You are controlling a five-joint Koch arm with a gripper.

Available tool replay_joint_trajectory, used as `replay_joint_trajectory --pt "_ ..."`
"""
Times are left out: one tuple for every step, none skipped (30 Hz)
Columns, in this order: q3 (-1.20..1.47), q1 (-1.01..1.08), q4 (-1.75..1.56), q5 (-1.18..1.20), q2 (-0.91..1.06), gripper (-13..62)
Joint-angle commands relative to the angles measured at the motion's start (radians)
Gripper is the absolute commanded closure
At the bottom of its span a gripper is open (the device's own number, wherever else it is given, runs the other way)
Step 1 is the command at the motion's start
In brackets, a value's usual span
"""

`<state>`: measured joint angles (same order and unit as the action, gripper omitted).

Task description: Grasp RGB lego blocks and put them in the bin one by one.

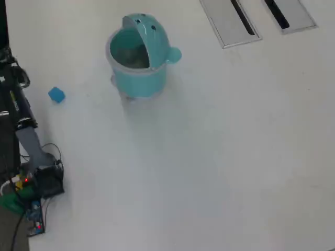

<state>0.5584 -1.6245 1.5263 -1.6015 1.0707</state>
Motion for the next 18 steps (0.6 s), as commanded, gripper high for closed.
replay_joint_trajectory --pt "-0.026 -0.003 -0.054 0.0 -0.002 19.9" --pt "-0.028 -0.003 -0.061 -0.002 -0.009 19.9" --pt "-0.028 -0.003 -0.067 -0.002 -0.02 19.9" --pt "-0.028 -0.003 -0.074 -0.002 -0.029 19.9" --pt "-0.028 0.0 -0.077 -0.002 -0.035 19.9" --pt "-0.028 0.002 -0.081 -0.003 -0.044 20.0" --pt "-0.028 0.002 -0.087 -0.003 -0.052 20.0" --pt "-0.029 0.002 -0.095 -0.003 -0.06 20.7" --pt "-0.029 0.003 -0.1 -0.003 -0.069 20.7" --pt "-0.029 0.005 -0.107 -0.003 -0.078 20.7" --pt "-0.029 0.005 -0.115 -0.003 -0.086 20.7" --pt "-0.029 0.005 -0.123 -0.003 -0.097 20.7" --pt "-0.029 0.005 -0.13 -0.003 -0.104 20.7" --pt "-0.029 0.006 -0.135 -0.003 -0.112 20.7" --pt "-0.029 0.006 -0.141 0.003 -0.115 22.3" --pt "-0.029 0.006 -0.144 0.015 -0.118 23.7" --pt "-0.029 0.006 -0.149 0.021 -0.12 23.8" --pt "-0.029 0.006 -0.152 0.029 -0.12 23.8"
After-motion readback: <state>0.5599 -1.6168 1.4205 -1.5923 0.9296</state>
